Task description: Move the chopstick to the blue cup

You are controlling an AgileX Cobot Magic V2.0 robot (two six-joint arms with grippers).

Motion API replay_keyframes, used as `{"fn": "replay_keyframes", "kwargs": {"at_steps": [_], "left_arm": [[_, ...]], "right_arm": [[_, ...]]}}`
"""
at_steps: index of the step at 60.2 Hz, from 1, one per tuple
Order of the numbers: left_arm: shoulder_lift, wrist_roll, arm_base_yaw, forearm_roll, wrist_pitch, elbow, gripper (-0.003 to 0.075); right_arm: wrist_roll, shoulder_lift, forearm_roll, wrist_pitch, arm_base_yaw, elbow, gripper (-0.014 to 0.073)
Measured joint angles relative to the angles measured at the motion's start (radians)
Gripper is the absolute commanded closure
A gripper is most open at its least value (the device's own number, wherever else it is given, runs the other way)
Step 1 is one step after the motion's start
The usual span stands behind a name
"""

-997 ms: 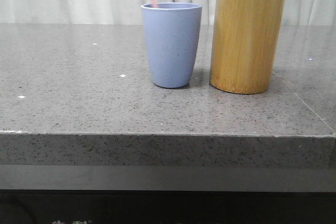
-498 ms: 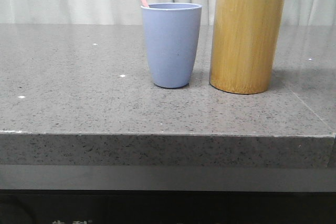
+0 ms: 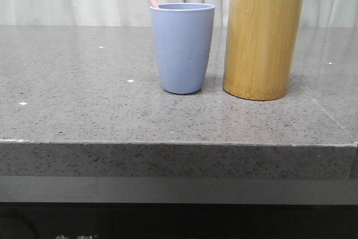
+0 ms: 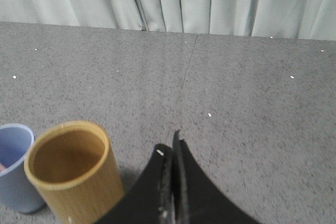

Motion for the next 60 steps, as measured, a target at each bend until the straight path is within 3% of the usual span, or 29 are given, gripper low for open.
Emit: {"fn": "replay_keyframes", "kwargs": {"at_steps": [9, 26, 60], "left_arm": [[0.000, 0.000, 0.000, 0.000, 0.000, 0.000, 0.0739], [0.000, 0.000, 0.000, 0.000, 0.000, 0.000, 0.0739], [0.000, 0.000, 0.000, 0.000, 0.000, 0.000, 0.0739]], "right_arm": [[0.000, -0.227, 0.000, -0.060, 0.000, 0.191, 0.0670], [0.000, -0.489, 0.000, -0.051, 0.000, 0.380, 0.0670], [0.000, -0.538, 0.000, -0.040, 0.000, 0.405, 0.0670]]}}
